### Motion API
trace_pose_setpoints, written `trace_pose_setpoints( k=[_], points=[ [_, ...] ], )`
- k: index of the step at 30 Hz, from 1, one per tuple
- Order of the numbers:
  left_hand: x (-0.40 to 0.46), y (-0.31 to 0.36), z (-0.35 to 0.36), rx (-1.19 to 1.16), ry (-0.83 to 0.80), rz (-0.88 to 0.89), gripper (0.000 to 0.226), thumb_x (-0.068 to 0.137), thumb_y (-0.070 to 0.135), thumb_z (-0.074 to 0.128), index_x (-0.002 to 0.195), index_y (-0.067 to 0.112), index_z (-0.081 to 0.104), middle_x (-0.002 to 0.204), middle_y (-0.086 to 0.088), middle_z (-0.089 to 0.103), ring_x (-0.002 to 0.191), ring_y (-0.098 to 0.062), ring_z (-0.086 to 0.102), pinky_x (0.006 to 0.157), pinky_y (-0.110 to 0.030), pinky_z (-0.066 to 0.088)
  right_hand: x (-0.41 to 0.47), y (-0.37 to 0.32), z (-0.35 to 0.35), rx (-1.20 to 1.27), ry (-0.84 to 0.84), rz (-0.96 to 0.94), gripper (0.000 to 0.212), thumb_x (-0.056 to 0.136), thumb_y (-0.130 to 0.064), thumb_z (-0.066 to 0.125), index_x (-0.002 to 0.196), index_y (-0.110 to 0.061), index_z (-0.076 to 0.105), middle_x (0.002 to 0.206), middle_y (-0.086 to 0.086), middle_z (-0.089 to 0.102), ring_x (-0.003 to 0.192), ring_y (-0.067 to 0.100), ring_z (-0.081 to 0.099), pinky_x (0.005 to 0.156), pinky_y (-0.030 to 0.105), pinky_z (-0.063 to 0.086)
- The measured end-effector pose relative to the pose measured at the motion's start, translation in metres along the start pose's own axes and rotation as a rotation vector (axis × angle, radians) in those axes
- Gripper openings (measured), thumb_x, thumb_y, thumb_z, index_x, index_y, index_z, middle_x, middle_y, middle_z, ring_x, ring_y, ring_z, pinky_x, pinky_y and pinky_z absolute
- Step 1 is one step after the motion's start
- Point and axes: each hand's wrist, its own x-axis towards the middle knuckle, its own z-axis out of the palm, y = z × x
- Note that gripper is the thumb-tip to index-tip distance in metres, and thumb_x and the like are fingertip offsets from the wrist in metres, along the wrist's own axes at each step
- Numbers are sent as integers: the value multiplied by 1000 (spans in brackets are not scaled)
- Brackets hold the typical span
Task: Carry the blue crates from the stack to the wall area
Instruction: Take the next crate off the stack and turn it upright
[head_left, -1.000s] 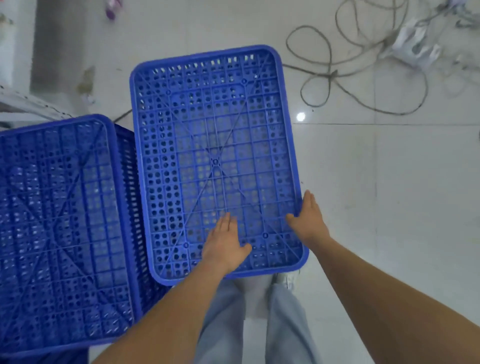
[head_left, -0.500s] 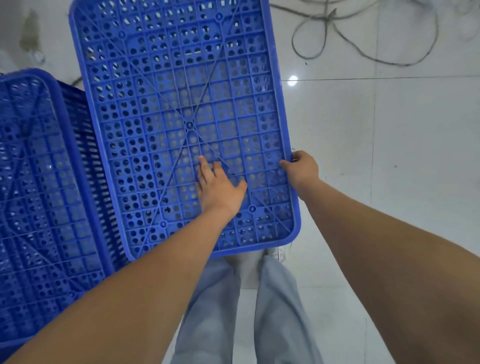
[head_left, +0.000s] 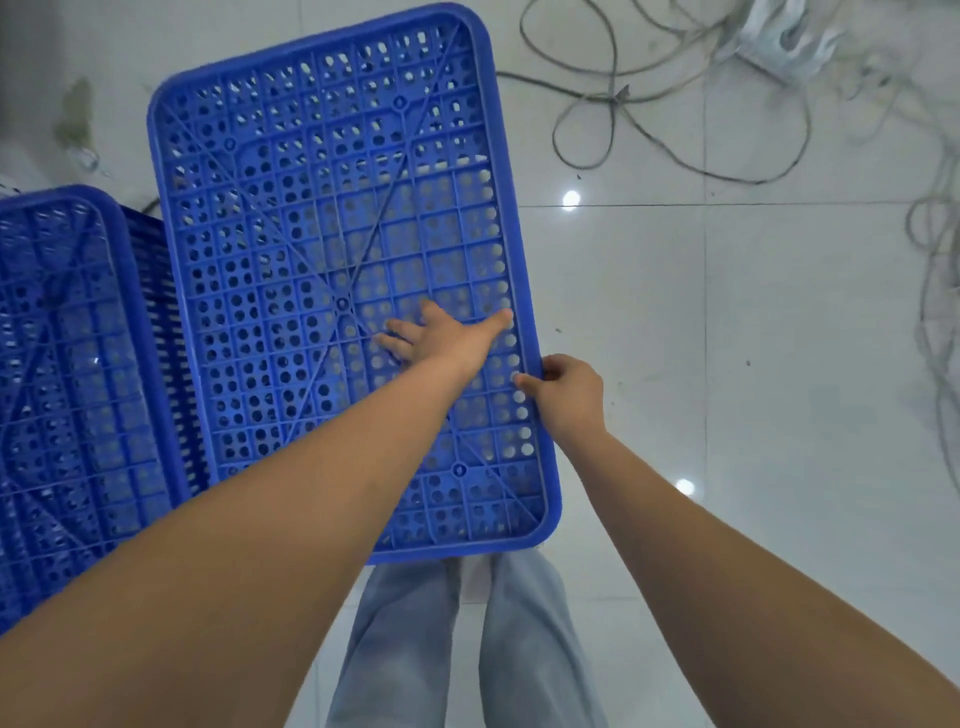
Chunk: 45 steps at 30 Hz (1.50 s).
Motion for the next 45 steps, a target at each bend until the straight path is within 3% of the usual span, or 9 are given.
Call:
trace_pose_setpoints(
  k=[4,13,19,25,29,35,40,42,45],
  points=[
    [-13,21,10,-66,48,-32,137,62,75,65,152,13,-17,157,-15,-28,144,-38,-26,116,-59,1,-20,-14,-15,47,42,-80,45,77,-19,70,57,-16,31,57,1,30,56,18,28,56,32,27],
    [-36,54,13,-109,166,-40,132,69,60,70,150,3,-17,161,-15,-12,147,-43,-5,114,-57,22,-46,-39,-49,-23,105,-232,23,81,-25,70,74,-19,49,79,-2,50,68,14,46,66,32,43],
    [-40,34,3,-171,180,-3,130,67,56,74,152,7,-11,163,-9,-4,148,-39,1,108,-55,36,-41,-32,-55,503,-45,-24,32,91,-25,58,66,-6,56,59,4,47,53,16,42,53,28,39],
    [-41,-17,-23,-95,144,52,128,67,57,73,153,14,-11,164,-6,-4,140,-38,34,92,-51,51,15,25,-59,239,120,264,29,88,-22,52,110,-5,62,110,12,66,102,27,62,90,37,49],
    [-42,-48,-44,-92,152,94,121,71,49,75,155,16,-6,164,-3,5,137,-34,38,95,-51,46,26,54,-55,96,-17,381,59,93,-23,51,146,-4,34,148,15,40,130,31,44,98,32,37],
    [-33,-67,-66,-243,102,144,125,59,47,77,155,20,1,159,-6,24,133,-34,42,82,-42,45,25,67,-28,278,-91,459,75,94,-36,49,153,-11,9,158,11,24,139,34,35,111,48,35],
    [-33,-87,-92,-487,12,192,121,49,38,78,153,29,17,151,3,39,130,-26,47,101,-53,43,35,68,-19,418,-93,427,85,65,-64,51,136,-16,49,140,9,53,123,31,54,106,51,41],
    [-31,-94,-102,-556,-21,186,117,50,33,77,152,30,21,153,3,37,135,-28,43,102,-54,41,32,62,-22,438,-71,378,60,72,-62,57,108,-15,66,116,9,68,105,28,64,97,45,48],
    [-25,-105,-110,-665,-29,207,84,75,12,67,149,25,31,138,2,51,113,-22,56,81,-39,49,27,57,-26,389,12,304,64,69,-75,56,74,-11,53,79,14,59,76,24,58,74,36,46]
  ],
)
